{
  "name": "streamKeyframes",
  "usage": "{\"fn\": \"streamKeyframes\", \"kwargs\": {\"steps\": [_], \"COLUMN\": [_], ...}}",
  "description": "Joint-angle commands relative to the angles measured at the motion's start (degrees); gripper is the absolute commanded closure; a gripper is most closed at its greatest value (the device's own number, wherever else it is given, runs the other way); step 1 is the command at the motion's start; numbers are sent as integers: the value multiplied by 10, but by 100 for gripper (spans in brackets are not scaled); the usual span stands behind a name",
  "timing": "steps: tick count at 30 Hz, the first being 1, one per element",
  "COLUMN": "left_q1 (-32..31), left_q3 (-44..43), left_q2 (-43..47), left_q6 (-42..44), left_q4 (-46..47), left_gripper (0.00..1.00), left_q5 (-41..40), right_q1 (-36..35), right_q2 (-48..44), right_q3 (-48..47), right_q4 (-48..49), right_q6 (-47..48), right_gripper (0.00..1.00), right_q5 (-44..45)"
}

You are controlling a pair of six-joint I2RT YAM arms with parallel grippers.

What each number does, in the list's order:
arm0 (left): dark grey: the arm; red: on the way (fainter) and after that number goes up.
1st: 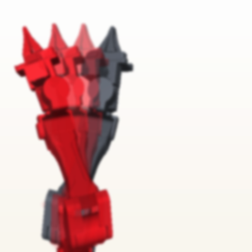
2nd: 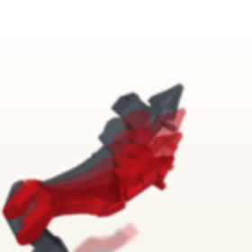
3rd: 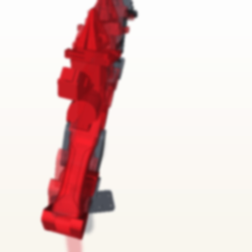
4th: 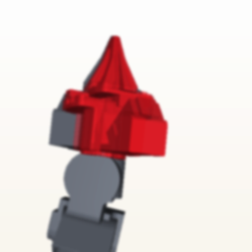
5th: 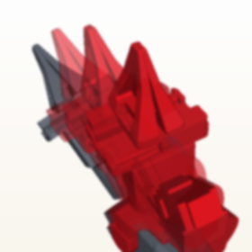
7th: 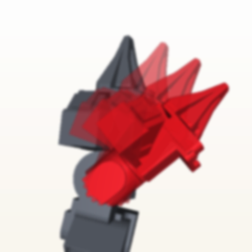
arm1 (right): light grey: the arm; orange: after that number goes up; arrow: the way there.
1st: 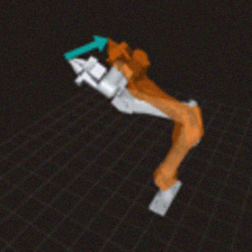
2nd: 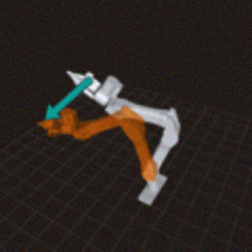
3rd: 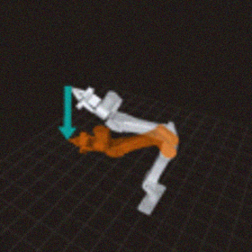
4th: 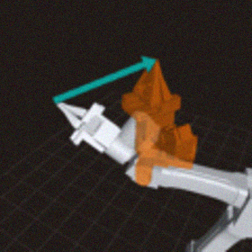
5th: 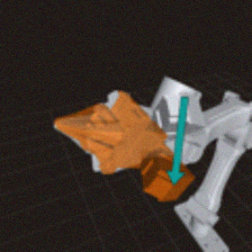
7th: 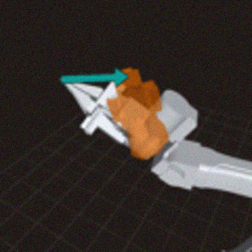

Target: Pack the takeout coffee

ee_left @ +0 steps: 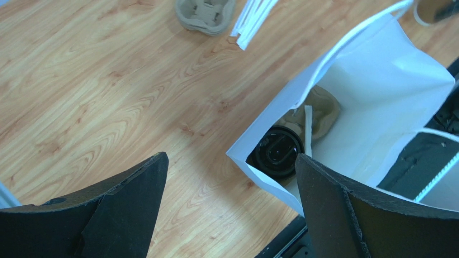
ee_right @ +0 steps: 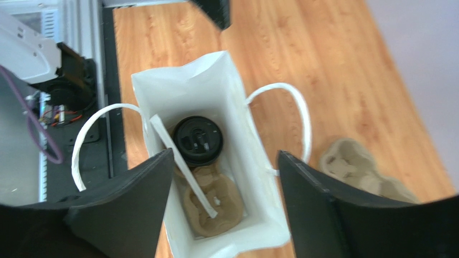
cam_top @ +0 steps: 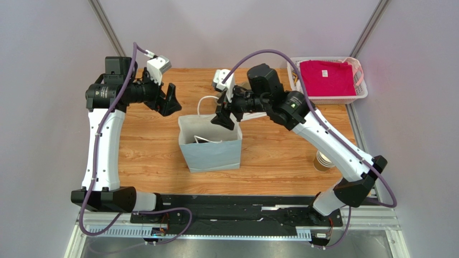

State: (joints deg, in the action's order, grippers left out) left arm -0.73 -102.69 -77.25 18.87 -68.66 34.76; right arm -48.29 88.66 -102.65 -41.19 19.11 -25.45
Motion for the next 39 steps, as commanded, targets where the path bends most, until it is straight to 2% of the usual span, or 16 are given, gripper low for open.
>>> {"fn": "streamKeyframes", "kwargs": {"steps": [1,4,8,12,14,17,23,26,27,31,39], "left_q1": [4,-6,-15,-20,-24,-53,-72,-74,-74,-77,-69], "left_q3": [-28,-42,-17,12,14,17,19,15,14,-13,-65], "left_q2": [-17,-34,-35,-24,-32,-44,-47,-42,-40,-38,-18], "left_q6": [88,134,153,123,135,160,144,113,102,28,-137], "left_q4": [-54,-84,-68,-27,-33,-44,-31,-15,-4,29,96], "left_gripper": [4,6,9,7,6,6,7,5,1,1,1], "left_q5": [72,84,74,72,89,73,66,60,55,4,2], "right_q1": [6,13,30,66,81,100,134,158,167,222,347], "right_q2": [-50,-64,-61,-60,-64,-77,-83,-88,-89,-94,-114], "right_q3": [-43,-47,-83,-79,-71,-34,-11,5,9,25,57], "right_q4": [-13,-15,-47,-69,-75,-64,-69,-66,-66,-61,-48], "right_q6": [1,15,8,-18,-42,-54,-59,-78,-86,-123,-185], "right_gripper": [20,10,8,5,6,5,5,5,5,5,4], "right_q5": [90,152,196,197,182,181,169,157,153,127,88]}}
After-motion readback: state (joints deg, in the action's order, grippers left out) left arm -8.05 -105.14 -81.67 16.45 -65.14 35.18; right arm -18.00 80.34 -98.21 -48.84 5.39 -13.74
